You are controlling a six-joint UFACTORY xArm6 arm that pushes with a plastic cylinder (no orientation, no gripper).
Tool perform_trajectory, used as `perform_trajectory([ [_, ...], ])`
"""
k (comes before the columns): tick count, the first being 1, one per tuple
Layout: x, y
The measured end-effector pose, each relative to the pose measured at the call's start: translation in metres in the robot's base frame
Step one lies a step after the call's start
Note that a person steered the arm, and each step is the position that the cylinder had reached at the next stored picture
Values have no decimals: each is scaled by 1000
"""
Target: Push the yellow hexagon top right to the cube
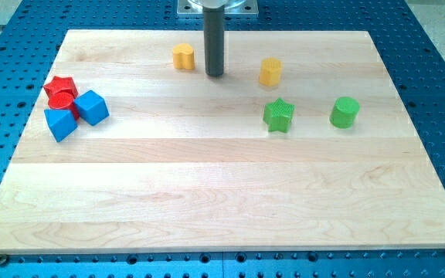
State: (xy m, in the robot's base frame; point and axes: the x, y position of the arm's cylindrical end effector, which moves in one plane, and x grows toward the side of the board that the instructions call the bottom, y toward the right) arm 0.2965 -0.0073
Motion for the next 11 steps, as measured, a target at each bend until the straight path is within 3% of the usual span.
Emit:
perform_trajectory([
  [2, -22, -82],
  [3, -41, 24],
  [4, -35, 157],
  [5, -14, 201],
  [7, 4, 109],
  [8, 12, 154],
  [9, 17, 151],
  [10, 19, 82],
  [11, 44, 92],
])
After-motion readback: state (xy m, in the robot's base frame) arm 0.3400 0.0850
